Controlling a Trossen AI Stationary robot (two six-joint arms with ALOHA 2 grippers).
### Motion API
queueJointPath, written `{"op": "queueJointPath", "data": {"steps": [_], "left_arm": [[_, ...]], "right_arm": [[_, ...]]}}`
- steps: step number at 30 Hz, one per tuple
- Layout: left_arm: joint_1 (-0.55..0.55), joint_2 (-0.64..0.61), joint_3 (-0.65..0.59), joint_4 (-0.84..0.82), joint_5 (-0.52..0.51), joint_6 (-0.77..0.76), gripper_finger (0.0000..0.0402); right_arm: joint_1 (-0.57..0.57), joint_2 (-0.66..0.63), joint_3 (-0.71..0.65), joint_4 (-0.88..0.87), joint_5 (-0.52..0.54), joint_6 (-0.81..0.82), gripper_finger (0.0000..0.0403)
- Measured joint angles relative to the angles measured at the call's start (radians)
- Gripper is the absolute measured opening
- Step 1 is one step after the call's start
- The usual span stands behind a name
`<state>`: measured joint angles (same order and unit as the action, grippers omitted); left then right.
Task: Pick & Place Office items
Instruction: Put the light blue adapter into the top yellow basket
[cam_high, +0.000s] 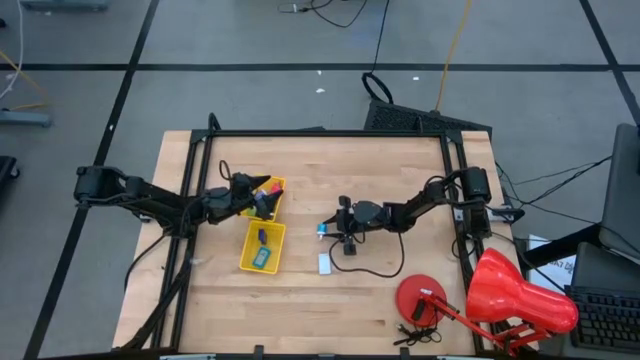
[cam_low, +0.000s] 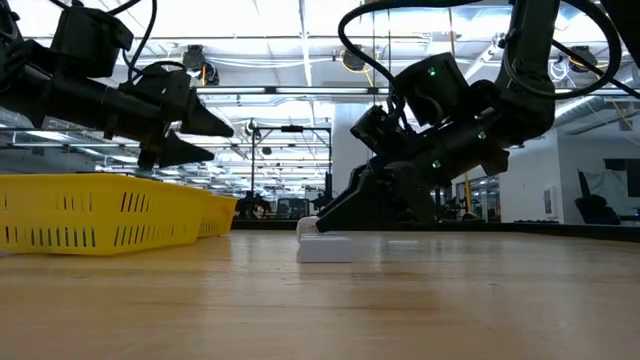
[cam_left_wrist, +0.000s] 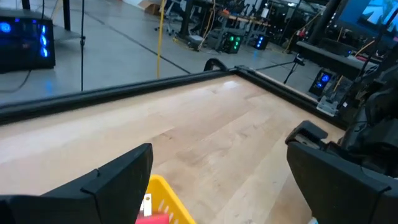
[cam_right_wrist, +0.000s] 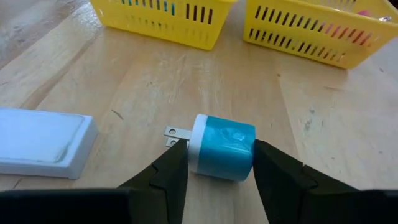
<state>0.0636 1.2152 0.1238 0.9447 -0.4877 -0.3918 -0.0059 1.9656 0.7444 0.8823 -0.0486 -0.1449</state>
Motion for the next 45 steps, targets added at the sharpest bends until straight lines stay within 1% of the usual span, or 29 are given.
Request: {"op": "queueJointPath", "data": {"steps": [3, 5, 8, 10, 15, 17, 19, 21, 23, 26, 29, 34, 38, 42, 45], "left_arm": [[0.000, 0.000, 0.000, -0.019, 0.004, -0.025, 0.0374], [0.000, 0.000, 0.000, -0.020, 0.028, -0.041, 0.0374], [-0.001, 0.000, 0.000, -0.015, 0.092, -0.078, 0.0374], [-0.001, 0.000, 0.000, -0.008, 0.144, -0.148, 0.0374], [-0.005, 0.000, 0.000, -0.007, 0.282, -0.395, 0.0374], [-0.020, 0.000, 0.004, -0.009, 0.309, -0.479, 0.0374], [-0.044, 0.003, 0.025, -0.012, 0.333, -0.520, 0.0374], [-0.071, 0.014, 0.061, -0.032, 0.350, -0.525, 0.0374], [-0.095, 0.031, 0.112, -0.084, 0.366, -0.498, 0.0374], [-0.116, 0.074, 0.219, -0.197, 0.397, -0.462, 0.0374], [-0.119, 0.131, 0.322, -0.288, 0.402, -0.447, 0.0374], [-0.119, 0.236, 0.444, -0.342, 0.401, -0.457, 0.0374], [-0.119, 0.316, 0.500, -0.343, 0.402, -0.476, 0.0374], [-0.119, 0.381, 0.540, -0.345, 0.424, -0.483, 0.0374], [-0.116, 0.404, 0.563, -0.344, 0.473, -0.482, 0.0374]], "right_arm": [[0.000, -0.002, 0.000, 0.025, 0.000, -0.004, 0.0144], [0.000, -0.025, 0.000, 0.019, 0.000, -0.013, 0.0144], [0.004, -0.062, 0.000, 0.014, 0.000, -0.030, 0.0145], [0.011, -0.101, -0.002, -0.006, 0.000, -0.036, 0.0145], [0.043, -0.195, -0.001, -0.031, 0.005, -0.093, 0.0143], [0.064, -0.220, 0.000, -0.028, 0.051, -0.122, 0.0144], [0.090, -0.252, 0.000, -0.055, 0.103, -0.168, 0.0145], [0.112, -0.264, 0.000, -0.052, 0.153, -0.214, 0.0145], [0.134, -0.275, -0.001, -0.064, 0.207, -0.259, 0.0143], [0.156, -0.285, -0.001, -0.054, 0.263, -0.309, 0.0143], [0.165, -0.283, 0.000, -0.060, 0.308, -0.317, 0.0146], [0.166, -0.284, 0.000, -0.056, 0.313, -0.317, 0.0144], [0.166, -0.283, 0.000, -0.056, 0.313, -0.321, 0.0143], [0.166, -0.283, 0.000, -0.063, 0.321, -0.335, 0.0148], [0.166, -0.283, 0.000, -0.071, 0.341, -0.339, 0.0144]]}}
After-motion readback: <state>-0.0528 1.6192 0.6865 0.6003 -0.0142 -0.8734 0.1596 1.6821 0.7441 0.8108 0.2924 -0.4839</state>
